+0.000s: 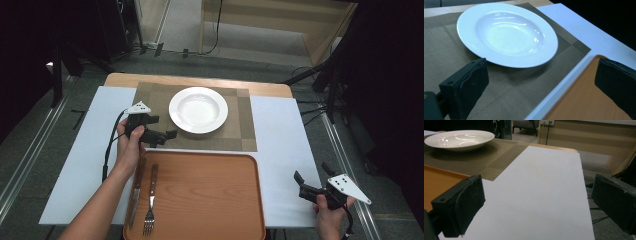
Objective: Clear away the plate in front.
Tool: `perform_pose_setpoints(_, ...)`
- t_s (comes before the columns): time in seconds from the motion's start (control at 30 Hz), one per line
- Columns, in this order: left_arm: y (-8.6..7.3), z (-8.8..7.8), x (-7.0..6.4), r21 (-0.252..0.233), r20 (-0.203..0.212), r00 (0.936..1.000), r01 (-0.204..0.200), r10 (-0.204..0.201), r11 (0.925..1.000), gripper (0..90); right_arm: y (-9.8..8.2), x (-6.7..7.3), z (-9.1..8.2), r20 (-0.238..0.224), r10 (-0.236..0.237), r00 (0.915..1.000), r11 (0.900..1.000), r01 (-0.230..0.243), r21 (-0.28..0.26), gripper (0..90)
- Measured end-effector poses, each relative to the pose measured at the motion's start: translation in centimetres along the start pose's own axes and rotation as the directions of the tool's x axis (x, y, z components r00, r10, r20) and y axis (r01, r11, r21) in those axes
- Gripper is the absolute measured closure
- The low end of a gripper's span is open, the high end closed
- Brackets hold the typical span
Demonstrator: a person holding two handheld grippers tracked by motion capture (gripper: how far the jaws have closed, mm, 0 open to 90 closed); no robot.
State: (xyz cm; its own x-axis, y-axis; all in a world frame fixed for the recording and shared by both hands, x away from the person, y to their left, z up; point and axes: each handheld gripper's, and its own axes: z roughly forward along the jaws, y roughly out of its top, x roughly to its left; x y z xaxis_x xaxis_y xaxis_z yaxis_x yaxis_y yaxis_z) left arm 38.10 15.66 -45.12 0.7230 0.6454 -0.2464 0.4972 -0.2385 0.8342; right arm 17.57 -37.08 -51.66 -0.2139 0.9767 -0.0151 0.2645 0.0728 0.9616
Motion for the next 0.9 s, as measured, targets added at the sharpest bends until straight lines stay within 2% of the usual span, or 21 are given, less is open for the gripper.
perform_pose_setpoints(0.1, 0.5, 0.6, 0.5, 0.005, -0.003, 1.0000, -0.003, 0.003, 1.0000, 0.0, 0.0, 0.0, 0.0, -0.002, -0.003, 1.0000, 1.000, 0.003, -0.001, 0.0)
perform_pose_setpoints(0.43, 1.3, 2.6, 2.1, 0.008, -0.004, 0.9993, 0.036, -0.036, 0.9993, 0.0, -0.1, 0.0, 0.0, -0.015, -0.002, 0.9999, 1.000, 0.002, -0.003, 0.0)
perform_pose_setpoints(0.53, 1.6, 3.2, 2.7, 0.023, -0.008, 0.9989, 0.047, -0.047, 0.9986, 0.0, -0.1, 0.0, 0.0, -0.017, 0.003, 0.9999, 1.000, -0.004, -0.002, 0.0)
perform_pose_setpoints(0.67, 1.9, 4.0, 3.8, 0.015, -0.001, 0.9944, 0.106, -0.106, 0.9943, 0.0, -0.1, 0.0, 0.0, -0.018, 0.001, 0.9998, 1.000, -0.001, -0.005, 0.0)
perform_pose_setpoints(0.9, 2.2, 5.7, 5.4, 0.039, -0.019, 0.9912, 0.132, -0.131, 0.9905, 0.0, -0.1, -0.1, 0.0, -0.024, 0.006, 0.9997, 1.000, -0.007, -0.006, 0.0)
